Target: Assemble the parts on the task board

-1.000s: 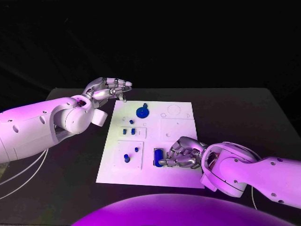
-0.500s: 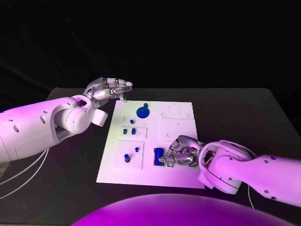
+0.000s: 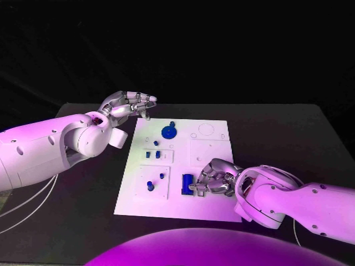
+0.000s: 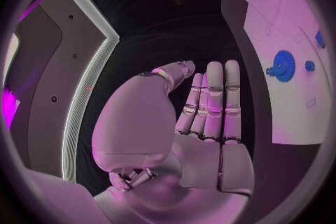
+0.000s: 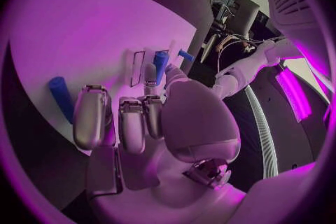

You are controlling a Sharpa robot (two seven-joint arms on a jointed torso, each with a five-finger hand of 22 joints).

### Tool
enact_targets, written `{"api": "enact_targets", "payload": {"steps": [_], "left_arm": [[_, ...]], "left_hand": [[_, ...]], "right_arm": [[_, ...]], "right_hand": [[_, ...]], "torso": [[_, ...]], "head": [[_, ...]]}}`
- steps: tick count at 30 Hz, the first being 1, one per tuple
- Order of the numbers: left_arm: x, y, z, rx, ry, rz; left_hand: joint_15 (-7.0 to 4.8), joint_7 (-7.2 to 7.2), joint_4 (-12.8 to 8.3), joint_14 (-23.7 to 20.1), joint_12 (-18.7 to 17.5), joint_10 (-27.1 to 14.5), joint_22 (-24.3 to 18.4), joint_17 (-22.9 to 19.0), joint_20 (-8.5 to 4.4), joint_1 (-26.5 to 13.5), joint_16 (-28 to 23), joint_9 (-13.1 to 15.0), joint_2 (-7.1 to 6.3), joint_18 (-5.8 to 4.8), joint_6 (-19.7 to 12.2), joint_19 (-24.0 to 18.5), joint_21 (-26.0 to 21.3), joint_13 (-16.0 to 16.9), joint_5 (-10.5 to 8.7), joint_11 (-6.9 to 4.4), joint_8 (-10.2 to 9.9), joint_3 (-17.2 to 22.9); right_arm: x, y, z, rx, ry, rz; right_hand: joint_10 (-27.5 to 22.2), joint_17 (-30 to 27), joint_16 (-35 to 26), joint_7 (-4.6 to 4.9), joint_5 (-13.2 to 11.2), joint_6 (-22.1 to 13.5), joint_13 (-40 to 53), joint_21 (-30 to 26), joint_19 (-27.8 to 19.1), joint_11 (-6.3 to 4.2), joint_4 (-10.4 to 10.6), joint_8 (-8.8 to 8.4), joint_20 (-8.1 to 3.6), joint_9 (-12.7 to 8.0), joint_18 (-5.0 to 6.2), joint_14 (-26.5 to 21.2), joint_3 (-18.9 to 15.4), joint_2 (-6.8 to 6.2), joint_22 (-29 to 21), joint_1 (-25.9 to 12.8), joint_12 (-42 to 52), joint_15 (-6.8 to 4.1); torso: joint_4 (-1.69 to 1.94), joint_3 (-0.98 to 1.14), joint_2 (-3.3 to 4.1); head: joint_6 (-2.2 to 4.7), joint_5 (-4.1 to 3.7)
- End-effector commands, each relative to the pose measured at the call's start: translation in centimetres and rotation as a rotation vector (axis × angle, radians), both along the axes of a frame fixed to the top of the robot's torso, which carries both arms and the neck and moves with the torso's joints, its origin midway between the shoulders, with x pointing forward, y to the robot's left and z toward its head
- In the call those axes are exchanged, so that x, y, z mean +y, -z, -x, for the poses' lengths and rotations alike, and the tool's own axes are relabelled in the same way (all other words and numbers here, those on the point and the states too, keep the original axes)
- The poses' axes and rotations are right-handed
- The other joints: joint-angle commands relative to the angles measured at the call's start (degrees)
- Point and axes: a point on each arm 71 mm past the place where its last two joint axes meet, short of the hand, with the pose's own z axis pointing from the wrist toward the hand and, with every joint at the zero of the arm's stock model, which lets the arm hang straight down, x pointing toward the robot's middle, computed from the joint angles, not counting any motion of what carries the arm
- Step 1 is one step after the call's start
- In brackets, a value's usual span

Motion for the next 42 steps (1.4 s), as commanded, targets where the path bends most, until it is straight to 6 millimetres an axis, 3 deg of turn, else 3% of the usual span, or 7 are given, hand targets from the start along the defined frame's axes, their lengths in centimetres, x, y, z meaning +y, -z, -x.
{"api": "enact_targets", "payload": {"steps": [1, 9, 16, 19, 28, 35, 42], "left_arm": [[-0.2, -0.1, 0.1, -0.003, 0.014, 0.010], [-0.1, -0.1, 0.1, -0.003, 0.012, 0.009], [-0.1, -0.1, 0.0, -0.005, 0.010, 0.009], [-0.1, -0.1, 0.0, -0.006, 0.010, 0.009], [-0.1, -0.1, 0.0, -0.006, 0.012, 0.010], [-0.2, -0.1, 0.0, -0.006, 0.015, 0.011], [-0.2, -0.1, 0.0, -0.006, 0.015, 0.011]], "left_hand": [[0.24, 0.09, 0.1, 0.0, -0.2, -0.5, -0.1, 0.1, 0.39, -0.2, 0.3, -0.1, 0.21, 0.80, -0.4, 0.0, -0.1, -0.1, 0.21, 0.09, 0.4, -0.1], [0.24, 0.09, 0.1, 0.0, -0.2, -0.5, -0.1, 0.1, 0.39, -0.2, 0.3, -0.1, 0.21, 0.80, -0.4, 0.0, -0.1, -0.1, 0.21, 0.09, 0.4, -0.1], [0.24, 0.09, 0.1, 0.0, -0.2, -0.5, -0.1, 0.1, 0.39, -0.2, 0.3, -0.1, 0.21, 0.80, -0.4, 0.0, -0.1, -0.1, 0.21, 0.09, 0.4, -0.1], [0.24, 0.09, 0.1, 0.0, -0.2, -0.5, -0.1, 0.1, 0.39, -0.2, 0.3, -0.1, 0.21, 0.80, -0.4, 0.0, -0.1, -0.1, 0.21, 0.09, 0.4, -0.1], [0.25, 0.09, 0.2, 0.0, -0.2, -0.5, -0.1, 0.1, 0.41, -0.2, 0.3, -0.1, 0.24, 0.80, -0.5, 0.0, -0.2, -0.1, 0.22, 0.10, 0.4, -0.1], [0.25, 0.09, 0.2, 0.0, -0.2, -0.5, -0.1, 0.1, 0.41, -0.2, 0.3, -0.1, 0.24, 0.80, -0.5, 0.0, -0.2, -0.1, 0.22, 0.10, 0.4, -0.1], [0.25, 0.09, 0.2, 0.0, -0.2, -0.5, -0.1, 0.1, 0.41, -0.2, 0.3, -0.1, 0.24, 0.80, -0.5, 0.0, -0.2, -0.1, 0.22, 0.10, 0.4, -0.1]], "right_arm": [[0.1, -0.1, 0.1, -0.014, -0.012, 0.000], [-0.9, -1.4, 0.1, -0.064, 0.006, -0.059], [-3.7, -3.3, -0.8, -0.127, 0.049, -0.060], [-5.4, -3.6, -1.0, -0.156, 0.070, -0.026], [-9.7, -3.3, -0.7, -0.227, 0.127, 0.092], [-10.2, -2.0, 0.2, -0.236, 0.127, 0.152], [-9.4, -0.7, 0.9, -0.213, 0.110, 0.169]], "right_hand": [[4.3, 11.3, 0.2, -0.02, 0.1, -0.1, 10.7, -0.1, 1.3, -0.22, -0.4, -0.24, -0.36, 0.1, -0.79, 5.4, 0.1, -0.47, 10.9, 0.2, 0.0, -0.19], [4.0, 10.8, 0.1, 0.49, 0.1, -1.4, 10.2, -1.0, 1.0, 0.15, -0.4, -1.19, -0.26, -0.1, -0.66, 5.3, 0.7, -1.58, 10.7, 2.2, -0.9, 0.04], [3.8, 10.3, -0.1, 1.65, 0.1, -3.8, 10.1, -1.3, 0.9, 1.11, -0.4, -2.54, 0.29, -0.1, -0.65, 5.2, 1.2, -2.80, 10.6, 4.0, -1.3, 0.80], [4.3, 10.5, 0.0, 1.01, 0.0, -2.1, 11.1, -0.7, 1.1, 0.70, -0.3, -0.80, 0.35, 1.6, -0.71, 5.2, 1.1, -3.31, 10.8, 4.3, 0.3, 0.61], [4.1, 10.7, 0.0, 1.21, -0.1, -2.9, 10.9, -0.2, 1.2, 0.81, 0.0, -0.88, 0.34, 2.6, -0.81, 5.3, 0.4, -4.28, 10.9, 3.7, -0.1, 0.64], [3.8, 10.0, -0.2, 1.23, 0.0, -2.8, 10.2, -1.3, 0.9, 0.85, 0.1, -0.95, 0.39, 3.1, -0.61, 5.1, -0.1, -4.59, 10.6, 2.8, -1.2, 0.69], [3.6, 9.6, -0.3, 1.39, 0.0, -3.3, 9.9, -1.8, 0.7, 0.97, 0.1, -1.57, 0.44, 3.2, -0.52, 5.0, -0.5, -4.59, 10.5, 2.0, -1.7, 0.76]], "torso": [[-0.01, 0.02, 0.02], [-0.08, 0.01, -0.03], [-0.14, -0.01, -0.16], [-0.12, -0.04, -0.16], [-0.30, -0.06, -0.13], [-0.08, 0.02, -0.05], [-0.04, -0.01, 0.00]], "head": [[0.01, -0.02], [0.01, -0.37], [0.01, -1.13], [0.01, -1.60], [0.01, -2.17], [0.01, -2.30], [0.01, -2.45]]}}
